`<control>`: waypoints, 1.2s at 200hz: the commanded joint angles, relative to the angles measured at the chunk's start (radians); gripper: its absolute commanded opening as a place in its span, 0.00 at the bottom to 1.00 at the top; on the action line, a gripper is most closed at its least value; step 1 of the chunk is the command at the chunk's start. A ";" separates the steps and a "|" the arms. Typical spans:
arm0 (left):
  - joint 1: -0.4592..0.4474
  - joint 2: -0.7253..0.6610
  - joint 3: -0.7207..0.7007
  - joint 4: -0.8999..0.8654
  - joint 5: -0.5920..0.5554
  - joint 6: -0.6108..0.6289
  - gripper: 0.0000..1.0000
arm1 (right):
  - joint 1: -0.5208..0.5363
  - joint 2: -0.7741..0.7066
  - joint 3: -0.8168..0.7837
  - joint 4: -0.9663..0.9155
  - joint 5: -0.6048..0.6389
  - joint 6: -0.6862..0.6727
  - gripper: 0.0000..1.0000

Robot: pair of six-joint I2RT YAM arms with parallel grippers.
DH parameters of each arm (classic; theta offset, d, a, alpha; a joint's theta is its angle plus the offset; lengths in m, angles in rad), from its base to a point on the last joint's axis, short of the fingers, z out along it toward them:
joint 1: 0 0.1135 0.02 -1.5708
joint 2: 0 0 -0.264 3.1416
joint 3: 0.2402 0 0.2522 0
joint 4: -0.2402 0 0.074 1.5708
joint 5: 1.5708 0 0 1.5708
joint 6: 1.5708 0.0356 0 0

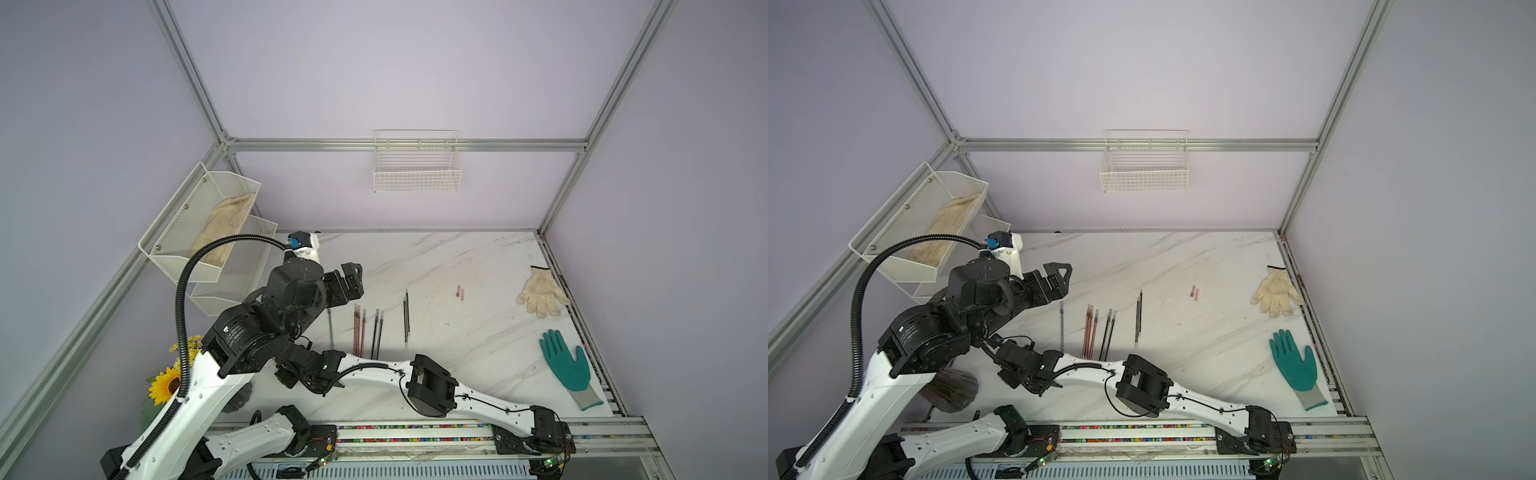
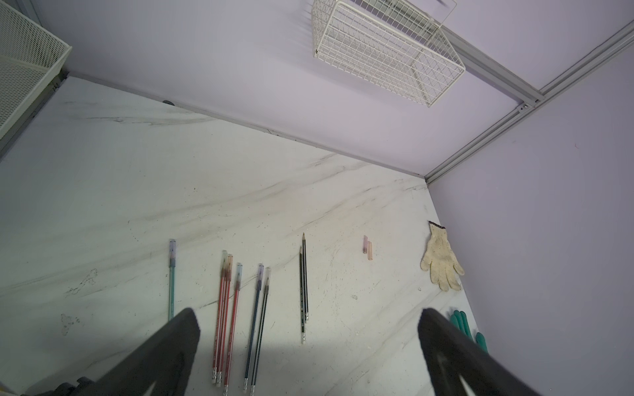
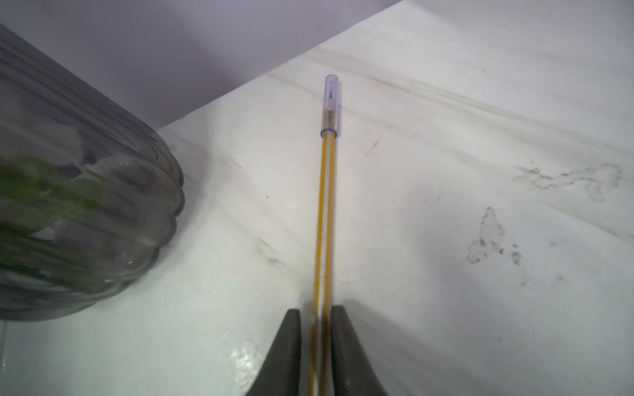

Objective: Remove the protective cover of the pencils
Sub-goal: Pick up the pencil from the center of the board, then place the pencil at the center of the board.

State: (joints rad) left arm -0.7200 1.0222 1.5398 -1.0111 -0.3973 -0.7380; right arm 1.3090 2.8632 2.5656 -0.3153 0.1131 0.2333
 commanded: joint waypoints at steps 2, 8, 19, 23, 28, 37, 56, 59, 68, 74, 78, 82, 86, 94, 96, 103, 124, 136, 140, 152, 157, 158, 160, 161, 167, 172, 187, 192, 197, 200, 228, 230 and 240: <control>0.008 0.003 0.010 0.012 -0.011 0.021 1.00 | -0.003 0.002 -0.054 -0.084 -0.002 0.079 0.08; 0.008 0.004 0.011 0.012 -0.011 0.023 1.00 | -0.003 -0.002 -0.061 -0.091 0.020 0.108 0.06; 0.008 0.004 0.012 0.012 -0.011 0.023 1.00 | -0.004 -0.016 -0.081 -0.097 0.062 0.163 0.05; 0.008 0.006 0.012 0.012 -0.011 0.023 1.00 | -0.004 -0.021 -0.090 -0.098 0.078 0.186 0.05; 0.008 0.006 0.012 0.012 -0.011 0.024 1.00 | -0.005 -0.029 -0.103 -0.099 0.096 0.214 0.05; 0.009 0.006 0.011 0.011 -0.009 0.024 1.00 | -0.005 -0.045 -0.126 -0.095 0.116 0.250 0.04; 0.010 0.007 0.013 0.006 -0.011 0.025 1.00 | -0.006 -0.064 -0.147 -0.092 0.155 0.334 0.03; 0.010 0.007 0.013 0.005 -0.011 0.025 1.00 | -0.007 -0.065 -0.148 -0.095 0.159 0.349 0.03; 0.010 0.006 0.013 0.004 -0.011 0.025 1.00 | -0.008 -0.070 -0.151 -0.105 0.170 0.399 0.03; 0.010 0.004 0.013 0.002 -0.011 0.024 1.00 | -0.010 -0.073 -0.154 -0.114 0.180 0.428 0.03; 0.010 0.004 0.013 0.002 -0.011 0.024 1.00 | -0.011 -0.074 -0.155 -0.120 0.187 0.448 0.03; 0.010 0.003 0.014 0.002 -0.011 0.025 1.00 | -0.013 -0.076 -0.158 -0.129 0.197 0.470 0.03; 0.010 0.003 0.014 0.002 -0.011 0.024 1.00 | -0.014 -0.080 -0.162 -0.137 0.207 0.492 0.03; 0.010 0.001 0.013 0.000 -0.013 0.025 1.00 | -0.019 -0.087 -0.175 -0.143 0.226 0.538 0.01; 0.010 0.001 0.013 0.000 -0.012 0.025 1.00 | -0.020 -0.089 -0.178 -0.168 0.231 0.551 0.00; 0.010 0.000 0.013 -0.001 -0.015 0.025 1.00 | -0.025 -0.098 -0.194 -0.191 0.248 0.593 0.00; 0.011 -0.005 0.008 -0.001 -0.014 0.025 1.00 | -0.043 -0.139 -0.278 -0.216 0.293 0.711 0.00; 0.011 -0.005 0.008 -0.003 -0.015 0.023 1.00 | -0.058 -0.171 -0.347 -0.213 0.306 0.768 0.00; 0.011 -0.006 0.009 -0.004 -0.013 0.023 1.00 | -0.063 -0.182 -0.370 -0.212 0.308 0.789 0.00; 0.010 -0.007 0.011 -0.006 -0.013 0.025 1.00 | -0.081 -0.211 -0.433 -0.208 0.308 0.845 0.00; 0.012 -0.007 0.011 -0.006 -0.013 0.025 1.00 | -0.088 -0.223 -0.459 -0.205 0.304 0.864 0.00; 0.012 -0.007 0.012 -0.006 -0.012 0.025 1.00 | -0.088 -0.225 -0.462 -0.205 0.304 0.868 0.00; 0.011 -0.008 0.012 -0.007 -0.012 0.025 1.00 | -0.090 -0.229 -0.473 -0.204 0.305 0.874 0.00; 0.011 -0.009 0.012 -0.007 -0.012 0.025 1.00 | -0.092 -0.232 -0.476 -0.203 0.304 0.877 0.00; 0.011 -0.008 0.013 -0.007 -0.012 0.025 1.00 | -0.097 -0.243 -0.502 -0.199 0.304 0.894 0.00; 0.011 -0.009 0.013 -0.007 -0.014 0.025 1.00 | -0.100 -0.253 -0.518 -0.197 0.307 0.905 0.00; 0.013 -0.007 0.013 -0.007 -0.015 0.023 1.00 | -0.106 -0.276 -0.558 -0.197 0.320 0.933 0.00; 0.012 -0.007 0.013 -0.007 -0.015 0.023 1.00 | -0.106 -0.284 -0.569 -0.198 0.325 0.943 0.00; 0.013 -0.005 0.013 -0.007 -0.014 0.022 1.00 | -0.108 -0.290 -0.579 -0.199 0.329 0.954 0.00; 0.013 -0.004 0.013 -0.007 -0.014 0.022 1.00 | -0.107 -0.293 -0.586 -0.199 0.331 0.960 0.00; 0.013 0.005 0.013 -0.004 -0.009 0.017 1.00 | -0.116 -0.329 -0.646 -0.207 0.340 1.012 0.00; 0.014 0.005 0.013 -0.003 -0.008 0.017 1.00 | -0.117 -0.330 -0.650 -0.205 0.341 1.012 0.00; 0.013 0.009 0.013 0.000 -0.005 0.017 1.00 | -0.121 -0.339 -0.667 -0.208 0.342 1.026 0.00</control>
State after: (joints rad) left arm -0.7136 1.0294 1.5398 -1.0218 -0.3969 -0.7372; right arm 1.1969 2.4977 1.9816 -0.3664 0.4511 1.1648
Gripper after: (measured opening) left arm 0.999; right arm 0.076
